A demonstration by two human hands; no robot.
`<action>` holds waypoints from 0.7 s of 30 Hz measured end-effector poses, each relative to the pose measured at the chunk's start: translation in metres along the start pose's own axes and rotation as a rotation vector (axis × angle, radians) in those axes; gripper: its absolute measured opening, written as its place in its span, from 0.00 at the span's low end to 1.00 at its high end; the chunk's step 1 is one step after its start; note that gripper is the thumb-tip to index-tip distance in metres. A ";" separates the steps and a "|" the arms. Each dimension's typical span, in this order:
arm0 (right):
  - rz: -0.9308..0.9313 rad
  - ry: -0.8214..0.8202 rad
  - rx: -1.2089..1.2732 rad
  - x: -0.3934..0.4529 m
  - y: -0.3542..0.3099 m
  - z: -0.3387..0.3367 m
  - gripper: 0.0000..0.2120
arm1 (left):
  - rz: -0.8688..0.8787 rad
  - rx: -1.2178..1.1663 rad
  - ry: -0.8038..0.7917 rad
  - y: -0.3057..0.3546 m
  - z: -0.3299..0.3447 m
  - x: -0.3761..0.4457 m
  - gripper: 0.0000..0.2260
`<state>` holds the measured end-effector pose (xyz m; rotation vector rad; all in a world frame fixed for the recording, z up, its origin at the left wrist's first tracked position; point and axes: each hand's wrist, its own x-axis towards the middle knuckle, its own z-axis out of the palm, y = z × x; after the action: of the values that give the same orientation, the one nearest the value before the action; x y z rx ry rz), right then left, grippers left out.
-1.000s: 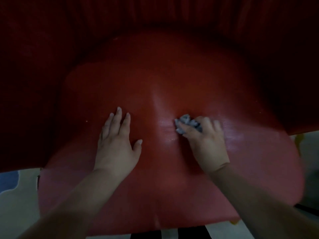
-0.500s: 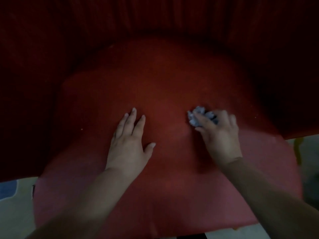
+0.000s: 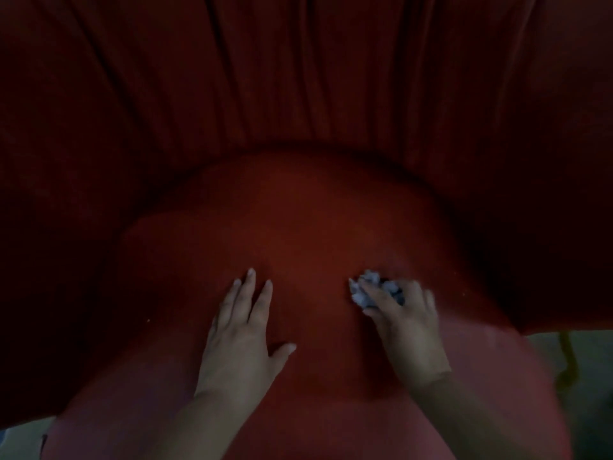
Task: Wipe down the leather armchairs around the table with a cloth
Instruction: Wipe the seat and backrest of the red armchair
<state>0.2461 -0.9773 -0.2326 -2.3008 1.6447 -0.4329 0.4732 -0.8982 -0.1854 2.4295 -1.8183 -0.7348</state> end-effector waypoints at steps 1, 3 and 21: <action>0.089 0.042 0.008 0.007 0.007 0.000 0.16 | 0.000 -0.002 0.006 0.001 -0.003 0.003 0.44; 0.240 0.106 0.053 0.017 0.010 0.004 0.18 | 0.006 -0.002 0.011 0.005 -0.008 0.009 0.44; 0.200 0.136 0.033 0.031 0.029 -0.004 0.16 | -0.026 0.082 -0.090 0.013 -0.014 0.048 0.46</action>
<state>0.2292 -1.0163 -0.2380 -2.0976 1.8943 -0.5770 0.4766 -0.9500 -0.1863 2.5147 -1.8882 -0.7988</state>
